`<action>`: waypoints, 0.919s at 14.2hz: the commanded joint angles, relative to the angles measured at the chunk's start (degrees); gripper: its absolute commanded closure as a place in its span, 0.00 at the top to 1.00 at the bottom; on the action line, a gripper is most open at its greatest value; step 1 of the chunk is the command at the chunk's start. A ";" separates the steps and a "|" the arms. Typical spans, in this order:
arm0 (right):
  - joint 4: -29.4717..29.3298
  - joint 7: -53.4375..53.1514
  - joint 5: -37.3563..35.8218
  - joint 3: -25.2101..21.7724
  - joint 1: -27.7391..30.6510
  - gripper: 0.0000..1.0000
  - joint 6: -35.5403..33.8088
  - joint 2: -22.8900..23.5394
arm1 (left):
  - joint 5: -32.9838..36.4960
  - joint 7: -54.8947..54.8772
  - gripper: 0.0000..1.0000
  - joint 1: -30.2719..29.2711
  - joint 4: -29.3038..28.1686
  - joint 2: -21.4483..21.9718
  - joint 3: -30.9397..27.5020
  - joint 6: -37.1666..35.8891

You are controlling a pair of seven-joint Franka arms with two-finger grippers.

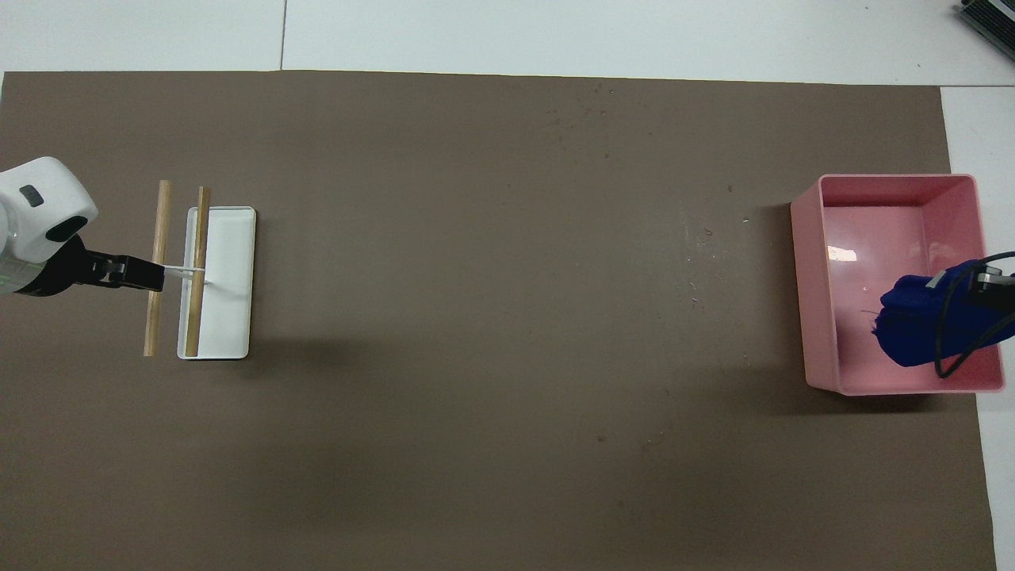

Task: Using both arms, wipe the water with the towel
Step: 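Open the right gripper to release the cloth in the bin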

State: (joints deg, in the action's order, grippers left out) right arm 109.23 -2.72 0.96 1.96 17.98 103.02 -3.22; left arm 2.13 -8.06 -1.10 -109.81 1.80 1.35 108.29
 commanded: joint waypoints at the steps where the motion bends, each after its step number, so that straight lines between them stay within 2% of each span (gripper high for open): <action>1: 5.81 3.94 -0.69 0.77 1.88 0.00 4.55 -0.74 | -0.72 -0.90 1.00 0.84 -0.14 0.57 -0.99 0.60; 5: 9.77 9.74 -0.69 0.77 4.43 0.00 11.05 4.09 | -0.72 -0.55 1.00 0.93 -0.05 0.57 -0.91 0.69; 8: 11.36 9.13 -0.69 0.77 3.91 0.00 11.16 4.10 | -0.72 -0.55 1.00 1.02 -0.05 0.49 -0.91 1.30; 9: 11.18 9.22 -0.69 0.86 3.91 0.18 10.98 4.10 | -0.72 -0.64 1.00 1.02 -0.05 0.57 -0.91 1.31; 11: 10.39 9.57 -0.69 1.12 3.82 0.68 10.37 4.01 | -0.90 -0.55 1.00 1.02 0.04 0.66 -0.82 1.04; 12: 9.78 9.31 -0.69 1.56 3.82 0.84 10.10 3.57 | -1.07 -0.46 1.00 1.02 0.21 1.01 -0.73 0.69; 13: 8.73 9.05 -0.69 1.82 3.47 0.86 9.32 3.31 | -1.08 -0.46 1.00 1.02 0.73 1.28 -0.56 0.17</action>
State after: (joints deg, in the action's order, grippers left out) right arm 119.09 5.56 0.95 2.86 21.32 113.64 1.62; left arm 1.96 -8.06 -1.05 -109.66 1.89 1.42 109.00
